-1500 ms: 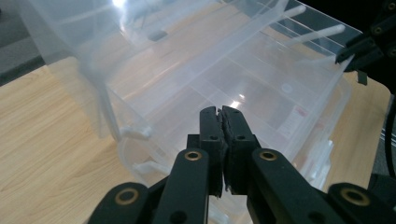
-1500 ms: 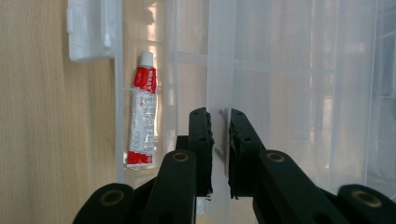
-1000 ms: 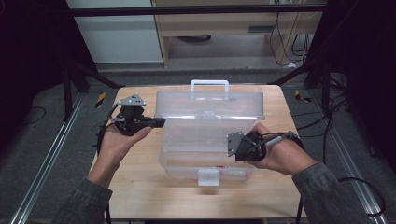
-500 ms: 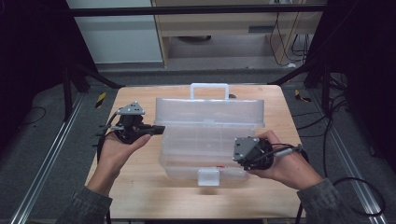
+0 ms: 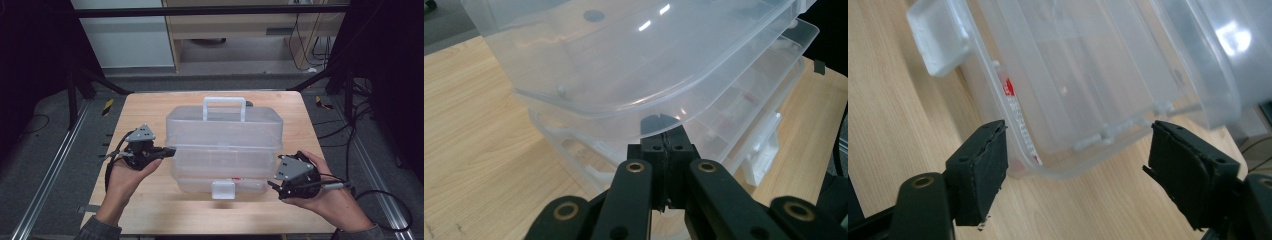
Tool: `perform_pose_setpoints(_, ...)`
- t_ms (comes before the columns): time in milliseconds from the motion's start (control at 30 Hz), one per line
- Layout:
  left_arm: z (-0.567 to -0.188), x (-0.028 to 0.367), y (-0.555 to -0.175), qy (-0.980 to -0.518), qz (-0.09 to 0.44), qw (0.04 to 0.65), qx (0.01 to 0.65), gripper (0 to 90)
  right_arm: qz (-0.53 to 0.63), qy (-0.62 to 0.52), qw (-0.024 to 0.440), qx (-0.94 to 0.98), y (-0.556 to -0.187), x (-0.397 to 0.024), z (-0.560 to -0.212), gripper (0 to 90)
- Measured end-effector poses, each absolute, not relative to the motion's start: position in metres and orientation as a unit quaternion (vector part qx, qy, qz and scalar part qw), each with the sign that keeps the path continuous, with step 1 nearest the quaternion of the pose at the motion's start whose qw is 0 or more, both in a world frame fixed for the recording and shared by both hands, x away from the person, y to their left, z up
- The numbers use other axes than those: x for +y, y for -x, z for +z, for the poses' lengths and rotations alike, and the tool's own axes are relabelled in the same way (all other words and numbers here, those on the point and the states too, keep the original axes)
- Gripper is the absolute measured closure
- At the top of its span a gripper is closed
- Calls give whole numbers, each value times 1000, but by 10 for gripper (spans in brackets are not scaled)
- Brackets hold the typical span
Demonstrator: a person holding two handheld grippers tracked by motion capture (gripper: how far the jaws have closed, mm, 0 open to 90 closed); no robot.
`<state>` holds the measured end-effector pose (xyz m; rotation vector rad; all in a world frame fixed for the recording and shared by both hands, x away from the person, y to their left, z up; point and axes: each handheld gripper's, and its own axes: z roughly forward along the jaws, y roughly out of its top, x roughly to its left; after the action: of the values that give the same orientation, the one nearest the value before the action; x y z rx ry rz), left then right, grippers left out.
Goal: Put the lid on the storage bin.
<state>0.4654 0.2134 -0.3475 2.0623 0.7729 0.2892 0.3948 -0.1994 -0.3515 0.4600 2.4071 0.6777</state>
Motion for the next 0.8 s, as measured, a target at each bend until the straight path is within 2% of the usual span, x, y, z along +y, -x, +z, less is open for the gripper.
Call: perform_pose_setpoints(800,-365,224,-458,-830,122,440,320,896,237,-242,303,891,-410,-228,-371,170)
